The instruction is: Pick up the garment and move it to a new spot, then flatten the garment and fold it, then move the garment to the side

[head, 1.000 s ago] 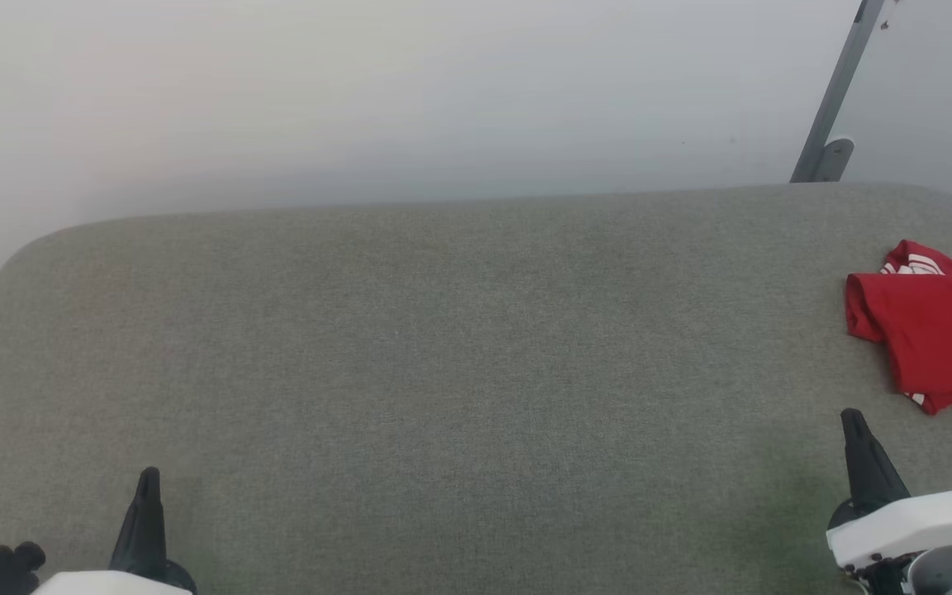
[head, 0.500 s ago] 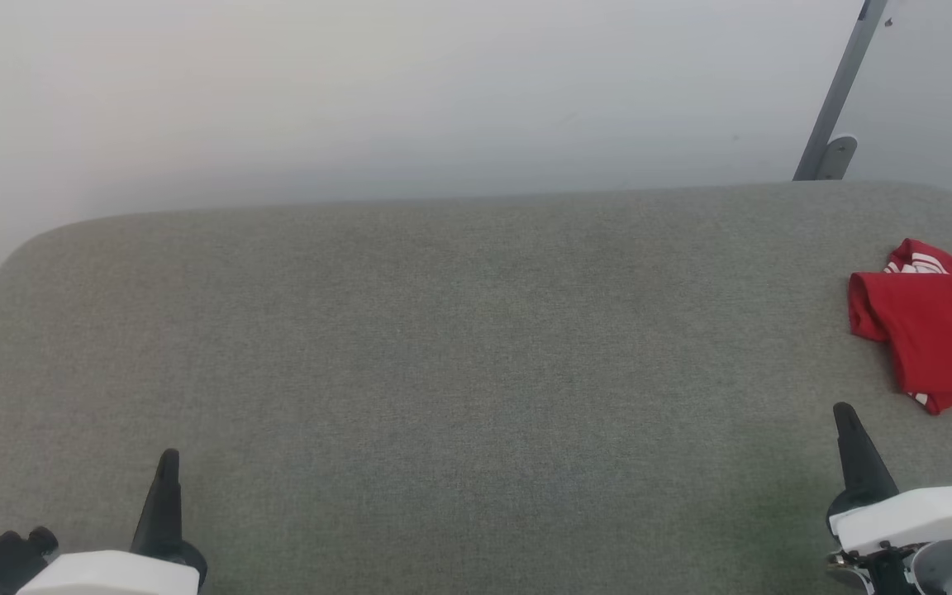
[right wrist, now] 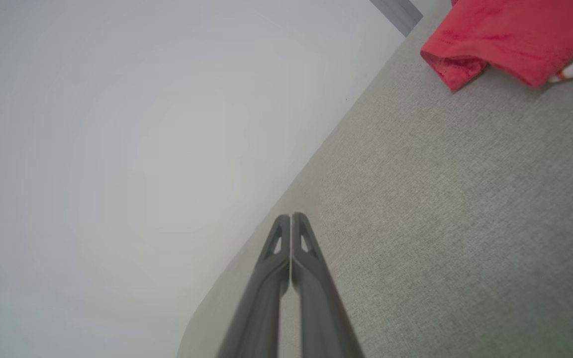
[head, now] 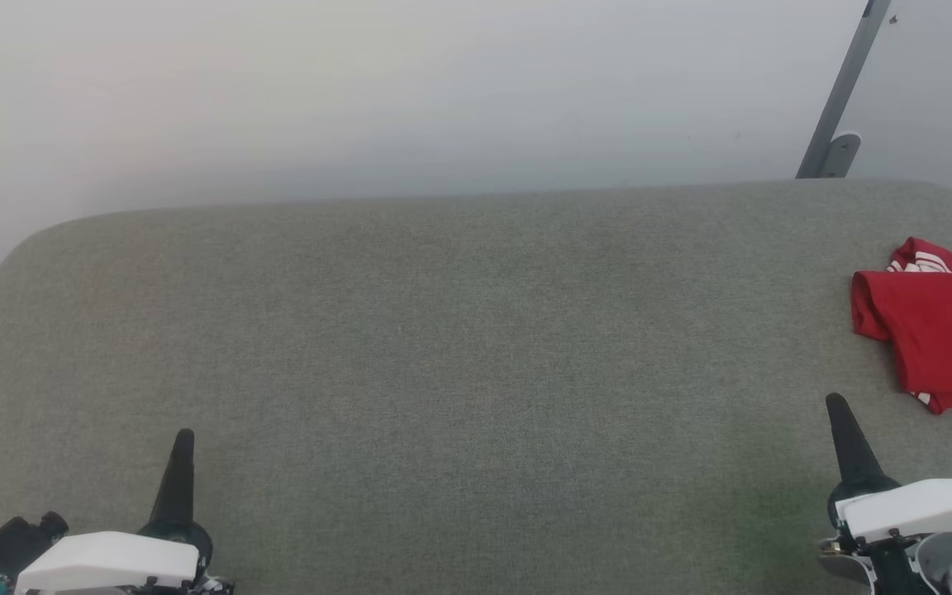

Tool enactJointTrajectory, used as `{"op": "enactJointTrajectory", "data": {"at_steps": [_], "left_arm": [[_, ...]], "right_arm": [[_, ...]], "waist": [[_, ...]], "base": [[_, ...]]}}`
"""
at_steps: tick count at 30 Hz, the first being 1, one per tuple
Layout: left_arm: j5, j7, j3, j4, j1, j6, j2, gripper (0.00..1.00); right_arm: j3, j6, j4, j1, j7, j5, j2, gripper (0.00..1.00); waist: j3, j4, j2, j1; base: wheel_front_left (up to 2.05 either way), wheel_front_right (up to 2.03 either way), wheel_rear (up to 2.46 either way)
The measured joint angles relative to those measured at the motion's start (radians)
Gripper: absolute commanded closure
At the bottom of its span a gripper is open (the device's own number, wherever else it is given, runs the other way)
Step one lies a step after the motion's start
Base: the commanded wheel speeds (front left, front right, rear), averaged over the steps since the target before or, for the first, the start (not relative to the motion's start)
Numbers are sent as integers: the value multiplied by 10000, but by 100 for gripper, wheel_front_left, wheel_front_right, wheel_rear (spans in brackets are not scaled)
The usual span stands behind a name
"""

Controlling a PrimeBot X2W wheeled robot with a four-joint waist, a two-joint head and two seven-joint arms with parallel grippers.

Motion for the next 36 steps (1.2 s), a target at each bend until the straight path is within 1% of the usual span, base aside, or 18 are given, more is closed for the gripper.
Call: {"op": "enactJointTrajectory", "data": {"at_steps": [16,36], "left_arm": [[-1440,408,-98,38,-258,0,-184,100],[-2926,876,-194,88,-634,0,-378,100]], "right_arm": [[-44,0,-127,-92,410,1563,211,100],[-96,0,-219,-219,857,3310,439,100]], "waist": [[54,35,0,0],[126,82,0,0]], "base": [[0,0,0],[0,0,0]]}}
